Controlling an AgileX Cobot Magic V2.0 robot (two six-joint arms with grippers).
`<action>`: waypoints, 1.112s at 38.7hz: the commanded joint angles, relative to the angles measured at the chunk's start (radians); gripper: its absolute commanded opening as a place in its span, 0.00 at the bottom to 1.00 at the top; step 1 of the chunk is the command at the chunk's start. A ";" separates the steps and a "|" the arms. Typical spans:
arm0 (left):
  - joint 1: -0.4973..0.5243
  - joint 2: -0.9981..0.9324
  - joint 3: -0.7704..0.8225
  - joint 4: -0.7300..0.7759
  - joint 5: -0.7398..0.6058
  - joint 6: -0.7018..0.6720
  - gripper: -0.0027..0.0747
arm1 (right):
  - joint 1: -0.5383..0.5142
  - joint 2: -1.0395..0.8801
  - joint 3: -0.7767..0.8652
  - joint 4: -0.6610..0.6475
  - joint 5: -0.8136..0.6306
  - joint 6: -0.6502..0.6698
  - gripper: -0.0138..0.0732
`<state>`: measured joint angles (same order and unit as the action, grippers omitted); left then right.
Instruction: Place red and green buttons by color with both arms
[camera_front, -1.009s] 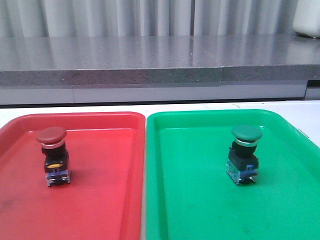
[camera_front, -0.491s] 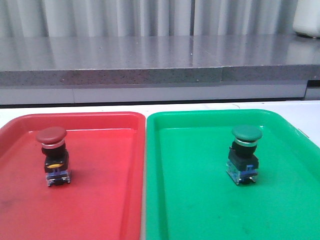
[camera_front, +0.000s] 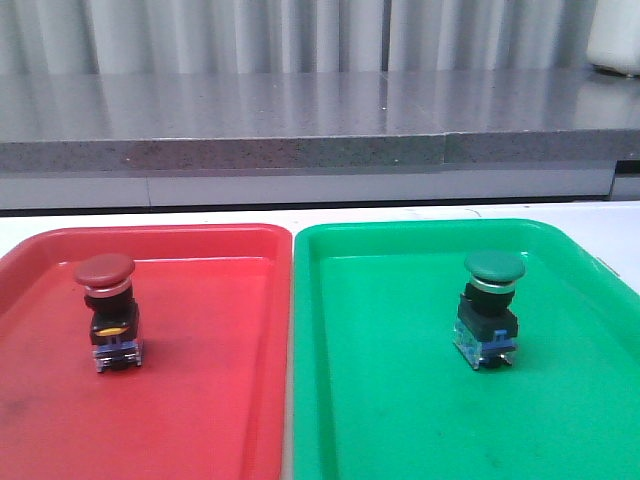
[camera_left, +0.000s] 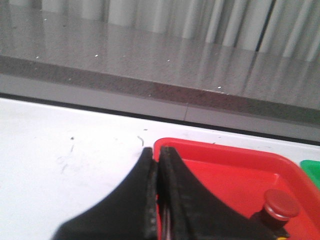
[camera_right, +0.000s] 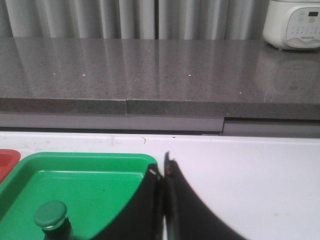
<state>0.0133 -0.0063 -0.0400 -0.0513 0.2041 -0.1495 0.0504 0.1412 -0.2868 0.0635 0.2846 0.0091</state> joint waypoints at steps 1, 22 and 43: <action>0.042 -0.017 0.038 -0.013 -0.157 0.004 0.01 | 0.001 0.009 -0.027 -0.011 -0.071 -0.009 0.02; 0.062 -0.015 0.069 -0.013 -0.148 0.004 0.01 | 0.001 0.009 -0.027 -0.011 -0.071 -0.009 0.02; 0.062 -0.015 0.069 -0.013 -0.148 0.004 0.01 | 0.001 0.009 -0.027 -0.011 -0.071 -0.009 0.02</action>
<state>0.0750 -0.0063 0.0037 -0.0554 0.1444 -0.1490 0.0504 0.1412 -0.2868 0.0635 0.2865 0.0091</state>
